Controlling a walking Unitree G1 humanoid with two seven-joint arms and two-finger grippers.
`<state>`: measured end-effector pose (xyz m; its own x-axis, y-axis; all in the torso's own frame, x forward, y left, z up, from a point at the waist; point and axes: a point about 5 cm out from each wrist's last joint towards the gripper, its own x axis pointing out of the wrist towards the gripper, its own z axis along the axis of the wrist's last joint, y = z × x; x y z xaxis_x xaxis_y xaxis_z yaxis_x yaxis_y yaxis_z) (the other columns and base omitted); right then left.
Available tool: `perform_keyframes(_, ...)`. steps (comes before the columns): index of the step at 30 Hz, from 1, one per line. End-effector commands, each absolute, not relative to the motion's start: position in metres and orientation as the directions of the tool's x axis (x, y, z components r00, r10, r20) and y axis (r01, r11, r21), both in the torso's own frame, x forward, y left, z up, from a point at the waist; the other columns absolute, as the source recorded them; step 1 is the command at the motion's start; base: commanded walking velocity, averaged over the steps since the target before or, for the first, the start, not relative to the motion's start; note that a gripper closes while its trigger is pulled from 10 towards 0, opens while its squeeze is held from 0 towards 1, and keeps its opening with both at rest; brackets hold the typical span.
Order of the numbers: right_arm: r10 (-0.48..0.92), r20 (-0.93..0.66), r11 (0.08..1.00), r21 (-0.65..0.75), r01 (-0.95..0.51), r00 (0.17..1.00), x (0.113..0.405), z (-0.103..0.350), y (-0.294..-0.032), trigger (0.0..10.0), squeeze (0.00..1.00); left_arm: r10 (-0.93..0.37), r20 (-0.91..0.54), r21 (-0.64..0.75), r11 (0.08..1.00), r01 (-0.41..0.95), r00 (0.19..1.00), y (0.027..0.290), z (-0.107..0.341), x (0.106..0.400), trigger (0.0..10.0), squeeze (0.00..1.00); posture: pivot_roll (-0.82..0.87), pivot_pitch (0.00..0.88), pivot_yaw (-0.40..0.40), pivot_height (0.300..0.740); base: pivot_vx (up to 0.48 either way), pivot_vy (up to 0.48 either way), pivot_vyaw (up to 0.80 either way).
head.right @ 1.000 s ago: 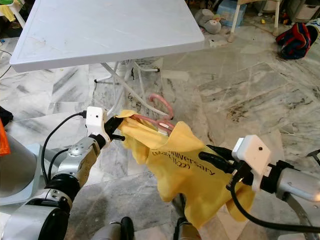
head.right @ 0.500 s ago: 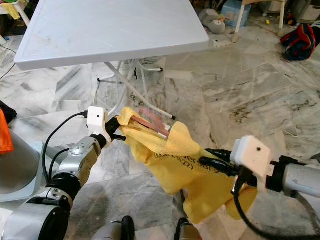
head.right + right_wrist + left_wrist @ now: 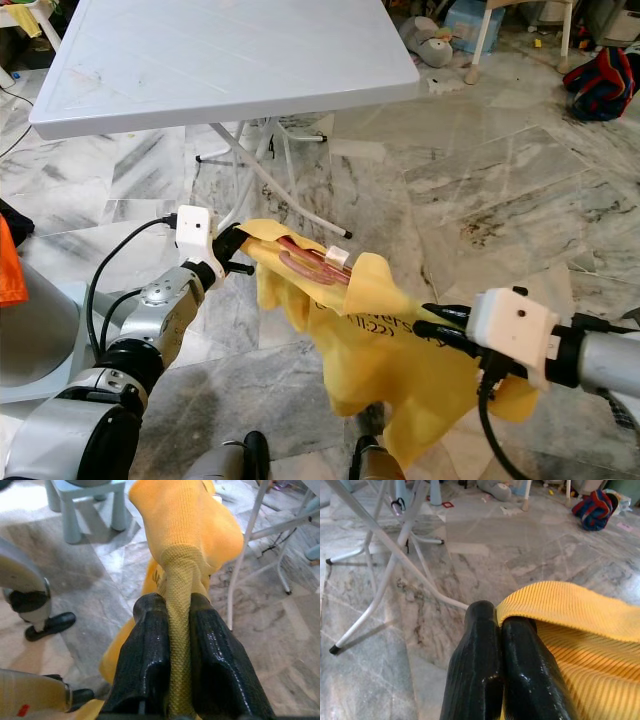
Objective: Hang hanger
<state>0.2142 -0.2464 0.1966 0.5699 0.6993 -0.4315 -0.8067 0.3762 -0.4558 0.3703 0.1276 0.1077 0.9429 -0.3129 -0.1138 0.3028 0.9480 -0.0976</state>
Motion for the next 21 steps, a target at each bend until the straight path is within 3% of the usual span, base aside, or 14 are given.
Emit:
perform_keyframes(1, 0.616, -0.496, 0.396, -0.475, -0.785, 0.611, 0.208, 0.215, -0.278, 10.0, 0.00, 0.082, -0.173, -0.071, 0.993, -0.095, 0.981, 0.216, 0.103, 0.365, 0.0, 0.00, -0.10, 0.233, 0.053, 0.740, 0.000, 0.000, 0.00)
perform_keyframes(5, 0.677, -0.463, 0.370, -0.458, -0.809, 0.572, 0.200, 0.237, -0.279, 10.0, 0.00, 0.081, -0.198, -0.116, 0.988, -0.106, 0.977, 0.217, 0.101, 0.365, 0.0, 0.00, -0.10, 0.230, 0.052, 0.740, 0.000, 0.000, 0.00)
perform_keyframes(12, 0.759, -0.312, 0.438, -0.404, -0.803, 0.571, 0.205, 0.244, -0.265, 10.0, 0.00, 0.015, -0.253, -0.099, 0.994, -0.042, 0.967, 0.202, 0.086, 0.360, 0.0, 0.00, -0.10, 0.227, 0.049, 0.740, 0.000, 0.000, 0.00)
perform_keyframes(13, 0.750, -0.319, 0.442, -0.411, -0.798, 0.580, 0.207, 0.239, -0.263, 10.0, 0.00, 0.009, -0.241, -0.094, 0.995, -0.032, 0.970, 0.199, 0.088, 0.361, 2.4, 0.00, -0.10, 0.226, 0.049, 0.740, 0.000, 0.000, 0.00)
perform_keyframes(14, 0.740, -0.330, 0.440, -0.421, -0.793, 0.586, 0.209, 0.234, -0.261, 10.0, 0.00, 0.000, -0.230, -0.091, 0.996, -0.022, 0.973, 0.196, 0.089, 0.362, 3.7, 0.00, -0.10, 0.226, 0.048, 0.740, 0.000, 0.000, 0.00)
perform_keyframes(15, 0.726, -0.345, 0.437, -0.437, -0.786, 0.595, 0.213, 0.222, -0.256, 10.0, 0.00, -0.013, -0.209, -0.085, 0.996, -0.005, 0.978, 0.189, 0.091, 0.363, 10.0, 0.00, -0.09, 0.226, 0.045, 0.740, 0.000, 0.000, 0.00)
perform_keyframes(20, 0.684, -0.345, 0.467, -0.470, -0.749, 0.643, 0.227, 0.187, -0.242, 10.0, 0.00, -0.068, -0.154, -0.083, 0.995, 0.056, 0.986, 0.166, 0.097, 0.367, 10.0, 0.00, -0.08, 0.226, 0.038, 0.740, 0.000, 0.000, 0.00)
perform_keyframes(21, 0.659, -0.324, 0.497, -0.491, -0.716, 0.679, 0.233, 0.178, -0.238, 10.0, 0.00, -0.088, -0.145, -0.090, 0.993, 0.075, 0.986, 0.158, 0.099, 0.368, 0.0, 0.00, -0.08, 0.226, 0.036, 0.740, 0.000, 0.000, 0.00)
